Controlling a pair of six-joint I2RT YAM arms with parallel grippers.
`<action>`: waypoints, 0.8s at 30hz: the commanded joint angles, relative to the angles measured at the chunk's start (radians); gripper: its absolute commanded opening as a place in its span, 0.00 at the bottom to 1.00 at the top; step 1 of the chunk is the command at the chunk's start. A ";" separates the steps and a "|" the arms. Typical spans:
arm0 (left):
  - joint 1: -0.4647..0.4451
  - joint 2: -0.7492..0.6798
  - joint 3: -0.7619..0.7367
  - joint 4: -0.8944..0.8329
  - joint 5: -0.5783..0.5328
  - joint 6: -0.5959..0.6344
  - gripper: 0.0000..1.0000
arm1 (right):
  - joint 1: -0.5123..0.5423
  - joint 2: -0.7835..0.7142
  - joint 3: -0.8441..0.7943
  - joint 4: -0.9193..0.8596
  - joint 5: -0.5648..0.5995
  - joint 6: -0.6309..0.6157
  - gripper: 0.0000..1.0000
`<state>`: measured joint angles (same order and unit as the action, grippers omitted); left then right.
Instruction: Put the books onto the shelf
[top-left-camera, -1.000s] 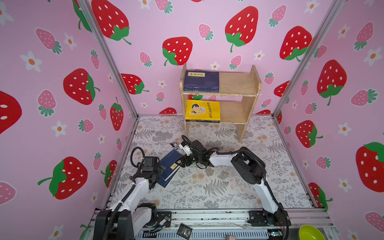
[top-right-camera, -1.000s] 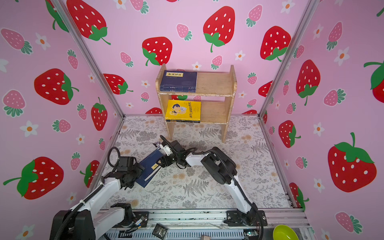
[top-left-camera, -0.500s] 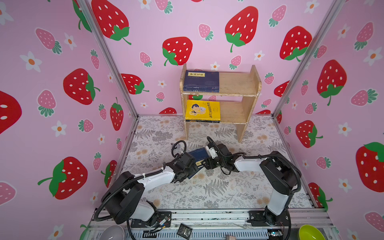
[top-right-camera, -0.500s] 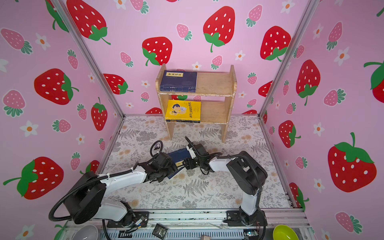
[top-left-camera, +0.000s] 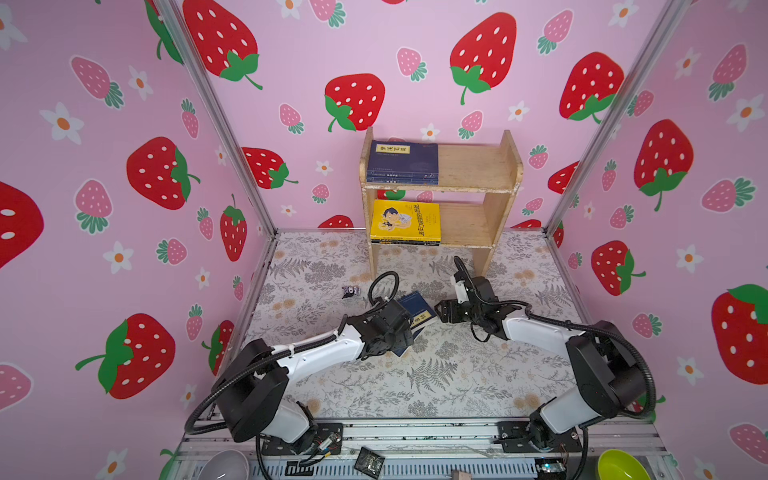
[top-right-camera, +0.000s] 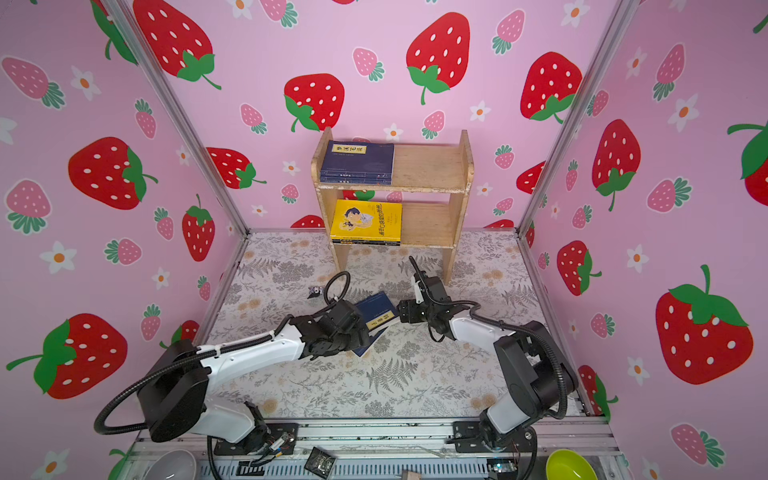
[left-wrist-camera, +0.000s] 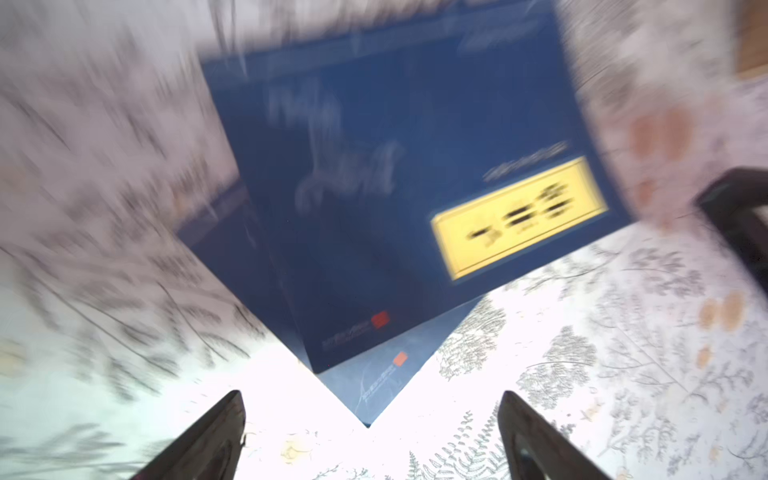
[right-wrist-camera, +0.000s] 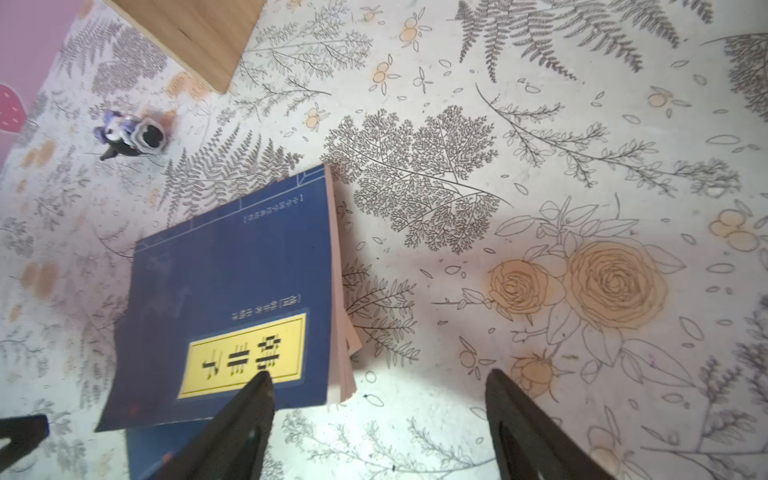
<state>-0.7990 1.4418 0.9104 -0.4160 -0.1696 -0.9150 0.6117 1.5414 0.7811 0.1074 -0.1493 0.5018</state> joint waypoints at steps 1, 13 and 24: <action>0.074 -0.013 0.079 -0.014 -0.055 0.296 0.96 | 0.008 -0.041 -0.031 0.028 -0.066 0.173 0.82; 0.316 0.147 0.057 0.302 0.246 0.587 0.97 | 0.163 -0.093 -0.221 0.304 -0.004 0.521 0.97; 0.335 0.304 0.062 0.410 0.376 0.532 0.96 | 0.171 0.021 -0.264 0.412 0.050 0.606 0.91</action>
<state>-0.4568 1.7168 0.9760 -0.0624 0.1501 -0.3595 0.7811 1.5372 0.5156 0.4744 -0.1452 1.0702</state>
